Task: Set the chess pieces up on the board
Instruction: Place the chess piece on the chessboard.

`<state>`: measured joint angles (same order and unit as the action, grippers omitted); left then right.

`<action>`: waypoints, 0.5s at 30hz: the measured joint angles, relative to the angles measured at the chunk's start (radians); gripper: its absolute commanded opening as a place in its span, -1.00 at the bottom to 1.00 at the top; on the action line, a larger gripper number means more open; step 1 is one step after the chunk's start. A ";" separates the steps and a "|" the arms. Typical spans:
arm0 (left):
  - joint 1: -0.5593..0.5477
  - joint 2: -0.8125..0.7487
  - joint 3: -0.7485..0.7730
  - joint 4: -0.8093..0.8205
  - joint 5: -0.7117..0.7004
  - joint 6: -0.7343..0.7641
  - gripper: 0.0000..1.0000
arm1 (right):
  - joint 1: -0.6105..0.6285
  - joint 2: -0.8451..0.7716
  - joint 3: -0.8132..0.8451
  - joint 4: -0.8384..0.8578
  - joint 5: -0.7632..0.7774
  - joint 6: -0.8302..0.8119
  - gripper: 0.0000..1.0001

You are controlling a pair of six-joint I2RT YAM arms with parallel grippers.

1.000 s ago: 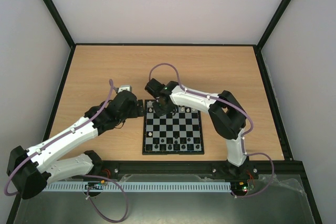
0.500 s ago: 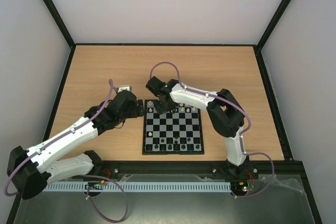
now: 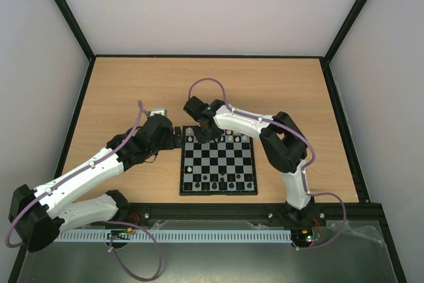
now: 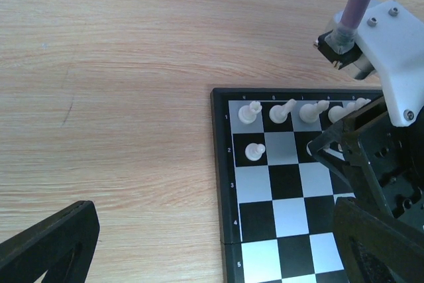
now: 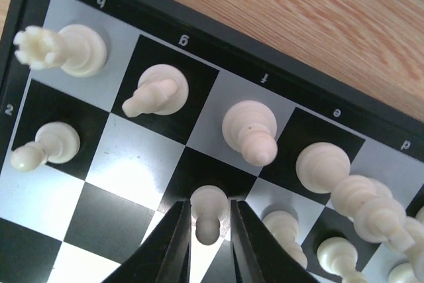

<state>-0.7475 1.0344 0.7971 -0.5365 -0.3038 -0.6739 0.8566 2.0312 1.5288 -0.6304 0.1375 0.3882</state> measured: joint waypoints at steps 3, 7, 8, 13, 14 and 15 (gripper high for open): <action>0.000 0.000 -0.008 0.000 0.012 0.001 0.98 | 0.000 0.000 0.000 0.000 -0.003 -0.005 -0.54; 0.000 -0.001 -0.015 -0.009 0.038 0.000 0.98 | 0.000 -0.006 0.000 0.000 -0.011 -0.003 -0.53; 0.000 -0.002 -0.015 -0.009 0.045 -0.002 0.98 | 0.000 -0.013 -0.001 0.000 -0.015 -0.003 -0.52; -0.013 0.001 -0.015 -0.023 0.093 -0.013 0.98 | 0.000 -0.128 -0.029 0.008 -0.035 0.005 -0.39; -0.019 0.006 -0.015 -0.026 0.100 -0.018 0.98 | 0.000 -0.171 -0.043 0.008 -0.038 0.010 -0.35; -0.032 0.015 -0.015 -0.031 0.106 -0.025 0.98 | 0.000 -0.208 -0.055 0.008 -0.037 0.014 -0.32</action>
<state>-0.7799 1.0492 0.7818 -0.5671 -0.1982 -0.6987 0.8566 1.8229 1.4734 -0.6220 0.1001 0.4023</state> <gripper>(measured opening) 0.991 0.300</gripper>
